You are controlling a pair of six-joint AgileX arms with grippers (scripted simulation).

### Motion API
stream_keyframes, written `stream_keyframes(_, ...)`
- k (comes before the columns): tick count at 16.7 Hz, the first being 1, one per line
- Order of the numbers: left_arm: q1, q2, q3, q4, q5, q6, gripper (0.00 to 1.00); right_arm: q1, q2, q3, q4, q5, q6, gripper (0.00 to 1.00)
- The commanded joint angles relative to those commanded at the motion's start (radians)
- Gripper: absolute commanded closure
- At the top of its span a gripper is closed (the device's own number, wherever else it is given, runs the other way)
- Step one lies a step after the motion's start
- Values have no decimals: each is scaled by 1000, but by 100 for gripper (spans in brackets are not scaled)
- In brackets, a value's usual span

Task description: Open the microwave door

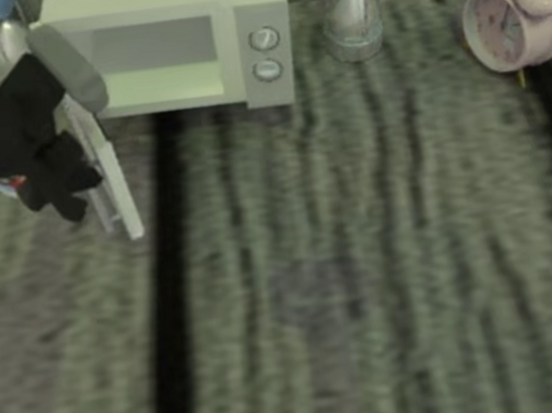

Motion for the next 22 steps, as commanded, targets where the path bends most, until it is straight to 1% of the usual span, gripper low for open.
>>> stream_keyframes(3,31,3,8,-32,30,76,100,0,0,0,0,0,0,0)
stream_keyframes(5,39,3,10,-39,37,95,100,0,0,0,0,0,0,0)
stream_keyframes(22,39,3,10,-39,37,95,100,0,0,0,0,0,0,0)
